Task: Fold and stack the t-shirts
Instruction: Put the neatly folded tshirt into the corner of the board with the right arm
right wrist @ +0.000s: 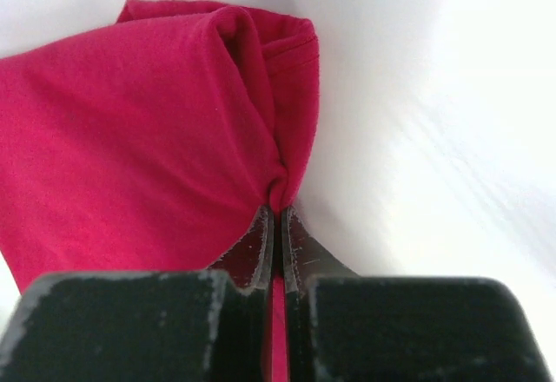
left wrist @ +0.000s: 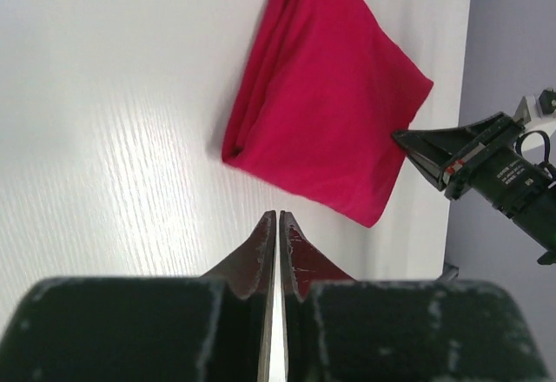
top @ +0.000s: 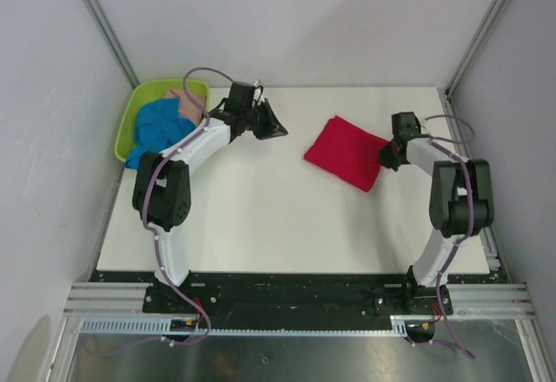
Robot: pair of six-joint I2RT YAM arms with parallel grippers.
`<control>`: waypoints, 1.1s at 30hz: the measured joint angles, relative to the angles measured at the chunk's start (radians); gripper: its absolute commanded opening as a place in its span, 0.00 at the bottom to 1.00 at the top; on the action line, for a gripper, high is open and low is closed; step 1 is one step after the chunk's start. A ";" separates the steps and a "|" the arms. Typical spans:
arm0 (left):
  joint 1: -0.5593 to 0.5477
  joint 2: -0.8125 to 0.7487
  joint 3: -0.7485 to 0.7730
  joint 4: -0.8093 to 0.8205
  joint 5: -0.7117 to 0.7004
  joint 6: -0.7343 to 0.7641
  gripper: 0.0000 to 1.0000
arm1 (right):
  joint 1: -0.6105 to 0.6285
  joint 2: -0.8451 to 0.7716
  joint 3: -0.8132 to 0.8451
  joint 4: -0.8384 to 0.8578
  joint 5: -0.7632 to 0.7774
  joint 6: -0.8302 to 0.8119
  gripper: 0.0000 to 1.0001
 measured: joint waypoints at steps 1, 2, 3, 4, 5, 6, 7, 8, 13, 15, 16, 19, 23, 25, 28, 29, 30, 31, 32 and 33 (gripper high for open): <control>-0.003 -0.016 -0.015 0.000 0.007 0.005 0.07 | -0.011 -0.042 -0.043 -0.002 0.017 0.023 0.00; -0.004 -0.032 -0.031 0.000 0.013 0.008 0.07 | -0.023 -0.088 -0.089 -0.007 0.035 0.047 0.00; -0.005 -0.048 -0.044 0.000 0.018 0.013 0.07 | -0.033 -0.137 -0.135 -0.013 0.052 0.071 0.00; -0.005 -0.064 -0.057 0.001 0.025 0.016 0.07 | -0.045 -0.187 -0.177 -0.023 0.070 0.094 0.00; -0.006 -0.080 -0.071 0.001 0.032 0.019 0.07 | -0.058 -0.237 -0.217 -0.032 0.086 0.116 0.00; -0.006 -0.097 -0.084 0.001 0.037 0.023 0.06 | -0.070 -0.287 -0.253 -0.042 0.102 0.138 0.00; -0.007 -0.113 -0.097 0.001 0.042 0.023 0.06 | -0.082 -0.337 -0.288 -0.050 0.119 0.159 0.00; -0.008 -0.127 -0.107 0.001 0.045 0.023 0.06 | -0.092 -0.379 -0.315 -0.056 0.131 0.178 0.00; -0.034 -0.174 -0.133 0.001 0.061 0.023 0.06 | -0.166 -0.631 -0.471 -0.118 0.185 0.263 0.00; -0.058 -0.182 -0.135 0.001 0.065 0.023 0.06 | -0.209 -0.718 -0.519 -0.153 0.201 0.284 0.00; -0.071 -0.184 -0.135 0.001 0.067 0.023 0.06 | -0.231 -0.754 -0.539 -0.170 0.206 0.290 0.00; -0.100 -0.191 -0.140 0.002 0.071 0.022 0.06 | -0.294 -0.841 -0.591 -0.217 0.214 0.302 0.00; -0.119 -0.198 -0.153 0.003 0.083 0.022 0.06 | -0.388 -0.952 -0.656 -0.292 0.206 0.308 0.00; -0.120 -0.200 -0.159 0.004 0.084 0.022 0.06 | -0.441 -1.010 -0.682 -0.340 0.198 0.312 0.00; -0.121 -0.201 -0.169 0.005 0.084 0.022 0.06 | -0.498 -1.076 -0.708 -0.402 0.188 0.316 0.00; -0.121 -0.202 -0.171 0.004 0.084 0.022 0.06 | -0.509 -1.093 -0.715 -0.417 0.184 0.317 0.00; -0.121 -0.202 -0.172 0.005 0.084 0.022 0.06 | -0.521 -1.112 -0.721 -0.435 0.175 0.321 0.03; -0.122 -0.202 -0.173 0.005 0.084 0.022 0.06 | -0.531 -1.130 -0.728 -0.454 0.166 0.325 0.09; -0.123 -0.202 -0.174 0.005 0.084 0.022 0.06 | -0.538 -1.146 -0.735 -0.467 0.158 0.327 0.19; -0.125 -0.202 -0.174 0.005 0.084 0.022 0.06 | -0.545 -1.158 -0.742 -0.480 0.150 0.330 0.29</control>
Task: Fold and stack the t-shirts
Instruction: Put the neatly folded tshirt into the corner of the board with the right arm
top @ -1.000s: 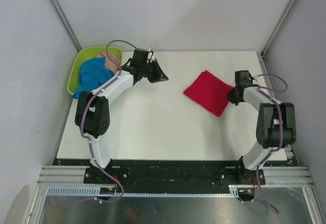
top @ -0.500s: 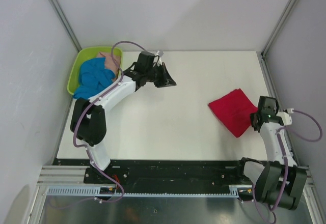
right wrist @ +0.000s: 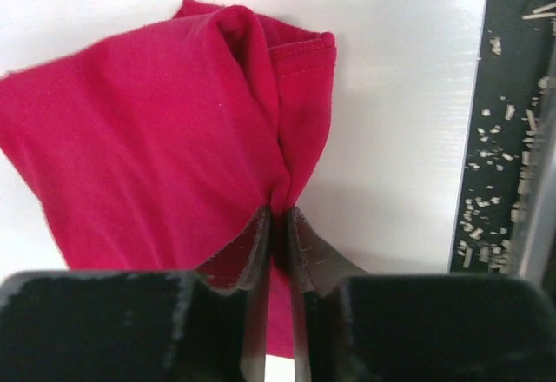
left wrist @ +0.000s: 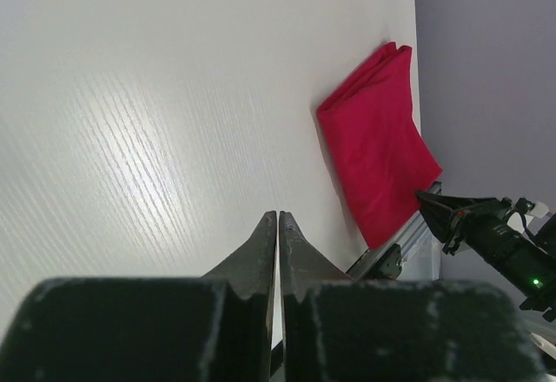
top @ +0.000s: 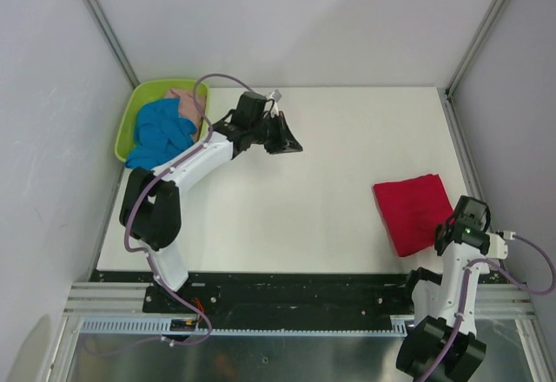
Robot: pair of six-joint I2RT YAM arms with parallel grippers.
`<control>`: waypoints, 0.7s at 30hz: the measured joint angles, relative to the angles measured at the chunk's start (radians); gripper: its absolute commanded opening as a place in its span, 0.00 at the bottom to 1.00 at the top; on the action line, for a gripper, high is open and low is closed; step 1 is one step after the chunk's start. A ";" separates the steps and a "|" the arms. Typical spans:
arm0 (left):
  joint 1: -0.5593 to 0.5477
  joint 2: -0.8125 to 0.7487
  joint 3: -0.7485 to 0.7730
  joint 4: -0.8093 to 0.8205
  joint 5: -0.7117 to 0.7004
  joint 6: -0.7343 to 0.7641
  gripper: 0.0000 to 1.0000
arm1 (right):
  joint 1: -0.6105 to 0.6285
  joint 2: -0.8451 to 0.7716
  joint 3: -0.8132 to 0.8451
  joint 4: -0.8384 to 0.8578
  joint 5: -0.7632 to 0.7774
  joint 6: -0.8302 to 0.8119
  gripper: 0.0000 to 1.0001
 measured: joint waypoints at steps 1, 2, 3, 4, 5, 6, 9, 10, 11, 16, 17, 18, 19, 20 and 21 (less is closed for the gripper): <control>-0.002 0.000 0.000 0.000 0.000 0.000 0.06 | -0.005 -0.008 -0.005 -0.012 -0.008 0.002 0.41; -0.002 0.000 0.000 0.000 0.000 0.000 0.06 | -0.009 -0.014 -0.009 -0.023 -0.016 0.000 0.51; -0.004 0.000 0.000 0.000 0.000 0.000 0.06 | -0.013 -0.016 -0.011 -0.035 -0.023 -0.002 0.58; -0.005 0.000 0.000 0.000 0.000 0.000 0.06 | -0.016 -0.016 -0.011 -0.042 -0.028 -0.005 0.65; -0.005 0.000 -0.001 0.000 0.000 0.000 0.06 | -0.021 -0.018 -0.011 -0.050 -0.033 -0.013 0.68; -0.005 0.000 -0.001 0.001 0.000 0.000 0.06 | -0.025 -0.019 -0.010 -0.058 -0.038 -0.021 0.71; -0.006 0.000 -0.005 0.003 0.001 0.000 0.06 | -0.041 -0.019 0.010 -0.095 -0.046 -0.050 0.73; -0.006 0.000 -0.006 0.003 0.001 0.000 0.06 | -0.045 -0.018 0.027 -0.108 -0.050 -0.062 0.73; -0.006 0.000 -0.007 0.003 0.001 0.000 0.07 | -0.047 -0.015 0.047 -0.119 -0.058 -0.073 0.73; -0.006 -0.014 -0.025 0.005 0.001 0.000 0.10 | -0.027 -0.013 0.154 -0.137 -0.088 -0.137 0.74; -0.006 -0.019 -0.029 0.004 0.001 0.000 0.11 | -0.013 -0.012 0.174 -0.136 -0.092 -0.148 0.74; -0.006 -0.025 -0.035 0.004 0.001 0.000 0.11 | 0.008 -0.010 0.192 -0.132 -0.099 -0.159 0.74; -0.006 -0.032 -0.042 0.004 0.000 0.000 0.11 | 0.033 -0.005 0.206 -0.126 -0.105 -0.168 0.74; -0.006 -0.040 -0.049 0.005 0.000 0.000 0.11 | 0.058 0.002 0.215 -0.118 -0.111 -0.175 0.74; -0.006 -0.048 -0.060 0.006 0.000 0.001 0.11 | 0.080 0.013 0.225 -0.103 -0.112 -0.182 0.74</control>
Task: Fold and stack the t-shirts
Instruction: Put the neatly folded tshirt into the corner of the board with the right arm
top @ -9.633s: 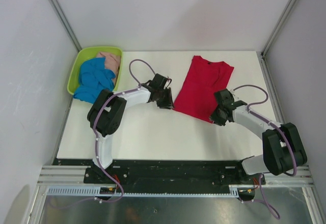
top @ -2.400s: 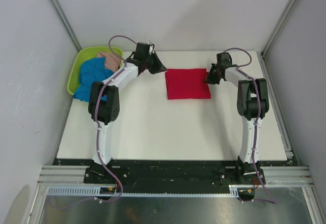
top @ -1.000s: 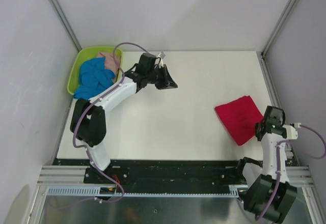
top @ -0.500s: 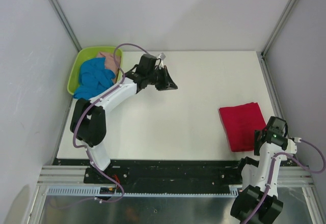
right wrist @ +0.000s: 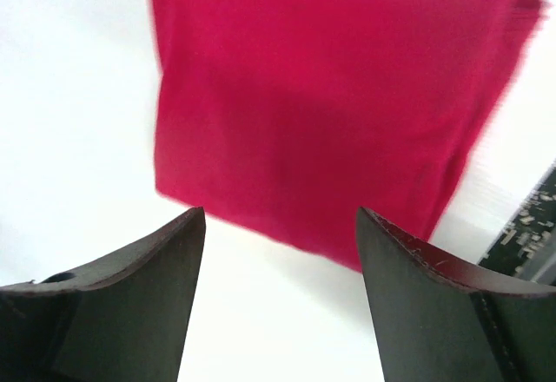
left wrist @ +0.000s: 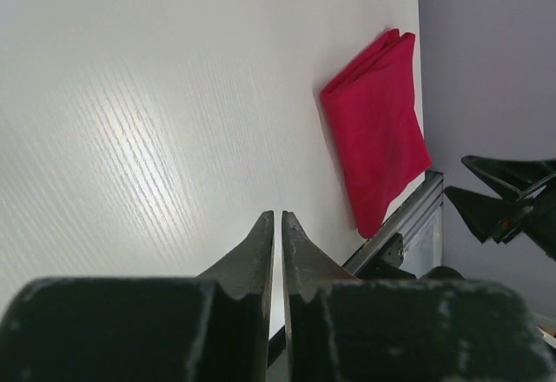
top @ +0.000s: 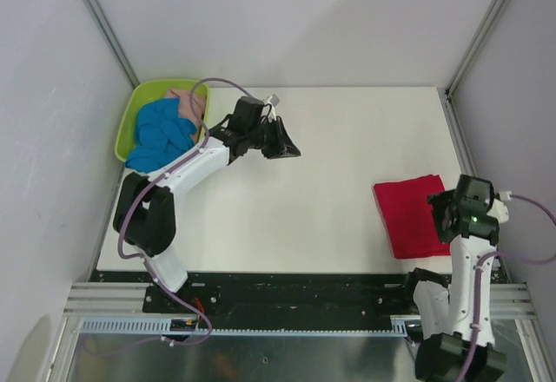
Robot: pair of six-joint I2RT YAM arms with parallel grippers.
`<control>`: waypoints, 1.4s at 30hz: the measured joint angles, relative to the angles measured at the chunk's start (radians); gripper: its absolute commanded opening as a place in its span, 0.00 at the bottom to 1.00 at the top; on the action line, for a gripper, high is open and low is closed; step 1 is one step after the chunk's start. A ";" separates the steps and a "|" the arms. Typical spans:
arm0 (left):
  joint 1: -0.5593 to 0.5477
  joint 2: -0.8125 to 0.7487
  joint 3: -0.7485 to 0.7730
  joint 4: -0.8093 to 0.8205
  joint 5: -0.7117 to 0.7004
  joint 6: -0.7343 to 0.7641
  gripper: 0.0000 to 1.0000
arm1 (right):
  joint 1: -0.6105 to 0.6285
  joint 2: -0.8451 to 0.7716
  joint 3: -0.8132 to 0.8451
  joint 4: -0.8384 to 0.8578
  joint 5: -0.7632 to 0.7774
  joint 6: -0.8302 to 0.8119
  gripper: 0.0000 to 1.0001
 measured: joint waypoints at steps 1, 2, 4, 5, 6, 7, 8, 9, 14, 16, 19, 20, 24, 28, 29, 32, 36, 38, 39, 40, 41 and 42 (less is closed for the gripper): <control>0.000 -0.006 -0.007 0.000 0.000 0.000 0.11 | 0.070 0.016 0.009 0.016 -0.004 -0.003 0.74; 0.000 -0.015 -0.020 0.003 -0.001 0.000 0.11 | 0.124 0.039 0.018 0.037 -0.005 -0.008 0.75; 0.000 -0.028 -0.041 0.004 -0.001 0.001 0.12 | 0.239 0.107 0.034 0.093 -0.003 -0.024 0.75; 0.000 -0.035 -0.052 0.005 -0.002 0.001 0.12 | 0.289 0.146 0.040 0.122 -0.005 -0.032 0.75; 0.000 -0.042 -0.065 0.005 -0.003 0.001 0.12 | 0.349 0.196 0.049 0.160 -0.005 -0.044 0.75; 0.000 -0.050 -0.078 0.004 -0.005 0.001 0.12 | 0.404 0.253 0.060 0.197 -0.005 -0.056 0.75; 0.000 -0.057 -0.089 0.004 -0.008 0.002 0.12 | 0.457 0.320 0.073 0.231 -0.005 -0.067 0.75; 0.000 -0.063 -0.099 0.005 -0.010 0.002 0.12 | 0.499 0.385 0.087 0.260 -0.003 -0.077 0.75; -0.001 -0.077 -0.123 0.004 -0.025 0.004 0.12 | 0.635 0.644 0.132 0.401 0.002 -0.126 0.75; -0.001 -0.079 -0.127 0.005 -0.028 0.008 0.12 | 0.651 0.697 0.134 0.443 0.002 -0.137 0.75; -0.001 -0.083 -0.137 0.004 -0.030 0.016 0.12 | 0.655 0.765 0.135 0.502 0.002 -0.151 0.75; -0.001 -0.083 -0.137 0.004 -0.031 0.019 0.12 | 0.652 0.784 0.136 0.516 0.002 -0.156 0.75; -0.001 -0.083 -0.140 0.004 -0.036 0.024 0.12 | 0.635 0.817 0.136 0.544 0.003 -0.163 0.75; -0.001 -0.083 -0.145 0.004 -0.039 0.027 0.12 | 0.612 0.818 0.137 0.548 0.011 -0.180 0.75; -0.001 -0.083 -0.146 0.004 -0.042 0.027 0.12 | 0.603 0.816 0.137 0.548 0.011 -0.185 0.75; -0.001 -0.083 -0.146 0.004 -0.050 0.027 0.12 | 0.586 0.807 0.137 0.550 0.010 -0.200 0.75; -0.002 -0.083 -0.149 0.005 -0.058 0.027 0.15 | 0.575 0.797 0.143 0.551 0.006 -0.220 0.76; -0.003 -0.088 -0.157 0.005 -0.067 0.029 0.21 | 0.572 0.790 0.146 0.550 -0.003 -0.231 0.78; -0.003 -0.092 -0.164 0.005 -0.073 0.031 0.26 | 0.575 0.784 0.149 0.549 -0.010 -0.239 0.80; -0.003 -0.102 -0.178 0.005 -0.082 0.036 0.34 | 0.579 0.776 0.153 0.545 -0.013 -0.246 0.82; -0.003 -0.110 -0.188 0.004 -0.088 0.045 0.43 | 0.590 0.768 0.161 0.540 -0.014 -0.254 0.85; -0.003 -0.126 -0.205 0.005 -0.103 0.050 0.53 | 0.607 0.758 0.174 0.533 -0.014 -0.262 0.87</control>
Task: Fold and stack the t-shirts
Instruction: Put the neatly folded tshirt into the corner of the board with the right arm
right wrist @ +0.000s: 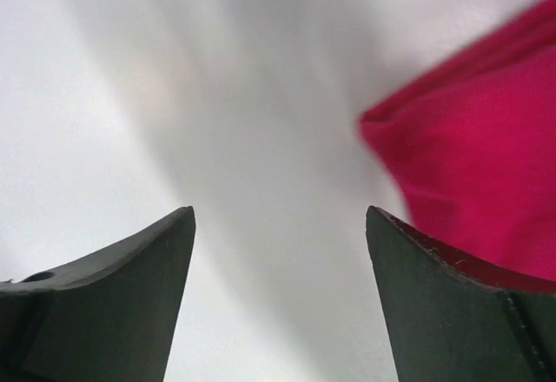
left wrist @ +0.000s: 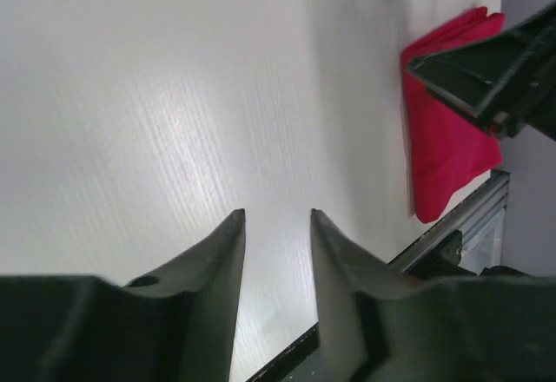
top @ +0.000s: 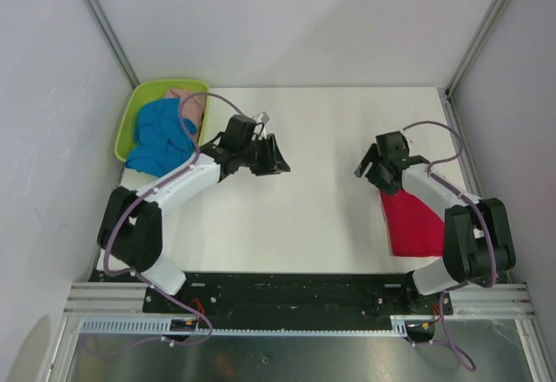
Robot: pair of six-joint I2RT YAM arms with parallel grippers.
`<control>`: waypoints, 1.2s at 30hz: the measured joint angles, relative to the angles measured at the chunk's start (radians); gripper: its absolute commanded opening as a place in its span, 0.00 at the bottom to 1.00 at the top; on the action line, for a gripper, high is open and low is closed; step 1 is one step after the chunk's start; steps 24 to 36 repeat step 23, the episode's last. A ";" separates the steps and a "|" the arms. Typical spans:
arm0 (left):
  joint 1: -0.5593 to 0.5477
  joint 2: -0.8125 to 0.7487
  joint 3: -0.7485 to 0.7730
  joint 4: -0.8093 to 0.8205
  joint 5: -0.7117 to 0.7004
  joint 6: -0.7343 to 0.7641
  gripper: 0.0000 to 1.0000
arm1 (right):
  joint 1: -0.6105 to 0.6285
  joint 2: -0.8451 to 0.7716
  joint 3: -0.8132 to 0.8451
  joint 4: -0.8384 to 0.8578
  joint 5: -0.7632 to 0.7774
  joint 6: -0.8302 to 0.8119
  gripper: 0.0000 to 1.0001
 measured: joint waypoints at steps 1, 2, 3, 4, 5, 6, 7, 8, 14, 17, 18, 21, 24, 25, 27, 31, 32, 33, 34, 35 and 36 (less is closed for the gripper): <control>0.000 -0.014 -0.013 -0.001 -0.007 0.011 0.64 | 0.022 -0.009 0.016 -0.004 -0.002 -0.006 0.92; 0.000 -0.036 -0.034 0.000 -0.028 0.020 0.81 | 0.048 -0.020 0.031 -0.004 -0.007 -0.010 0.96; 0.000 -0.058 -0.050 -0.002 -0.041 0.030 0.90 | 0.076 -0.032 0.045 0.000 -0.016 -0.011 0.98; 0.000 -0.078 -0.064 -0.002 -0.056 0.045 0.95 | 0.105 -0.045 0.055 0.010 -0.023 -0.012 0.99; -0.001 -0.109 -0.087 -0.001 -0.080 0.047 0.97 | 0.134 -0.058 0.062 0.018 -0.030 -0.013 0.99; -0.002 -0.132 -0.101 -0.002 -0.093 0.056 0.98 | 0.153 -0.069 0.066 0.023 -0.035 -0.012 0.99; -0.003 -0.160 -0.118 -0.002 -0.114 0.060 0.99 | 0.179 -0.079 0.072 0.029 -0.041 -0.012 0.99; -0.004 -0.185 -0.132 -0.002 -0.134 0.064 0.99 | 0.202 -0.086 0.079 0.034 -0.048 -0.011 0.99; -0.011 -0.296 -0.175 -0.002 -0.239 0.084 0.99 | 0.272 -0.092 0.116 0.070 -0.075 -0.016 0.99; -0.012 -0.333 -0.179 -0.003 -0.276 0.095 0.99 | 0.273 -0.092 0.132 0.076 -0.089 -0.031 0.99; -0.013 -0.347 -0.179 -0.003 -0.290 0.100 0.99 | 0.272 -0.092 0.139 0.077 -0.093 -0.036 0.99; -0.013 -0.376 -0.179 -0.003 -0.318 0.104 0.99 | 0.266 -0.092 0.164 0.080 -0.105 -0.052 0.99; -0.013 -0.384 -0.179 -0.001 -0.330 0.106 0.99 | 0.261 -0.087 0.181 0.086 -0.118 -0.057 0.99; -0.013 -0.384 -0.179 -0.001 -0.330 0.106 0.99 | 0.261 -0.087 0.181 0.086 -0.118 -0.057 0.99; -0.013 -0.384 -0.179 -0.001 -0.330 0.106 0.99 | 0.261 -0.087 0.181 0.086 -0.118 -0.057 0.99; -0.013 -0.384 -0.179 -0.001 -0.330 0.106 0.99 | 0.261 -0.087 0.181 0.086 -0.118 -0.057 0.99; -0.013 -0.384 -0.179 -0.001 -0.330 0.106 0.99 | 0.261 -0.087 0.181 0.086 -0.118 -0.057 0.99; -0.013 -0.384 -0.179 -0.001 -0.330 0.106 0.99 | 0.261 -0.087 0.181 0.086 -0.118 -0.057 0.99; -0.013 -0.384 -0.179 -0.001 -0.330 0.106 0.99 | 0.261 -0.087 0.181 0.086 -0.118 -0.057 0.99; -0.013 -0.384 -0.179 -0.001 -0.330 0.106 0.99 | 0.261 -0.087 0.181 0.086 -0.118 -0.057 0.99; -0.013 -0.384 -0.179 -0.001 -0.330 0.106 0.99 | 0.261 -0.087 0.181 0.086 -0.118 -0.057 0.99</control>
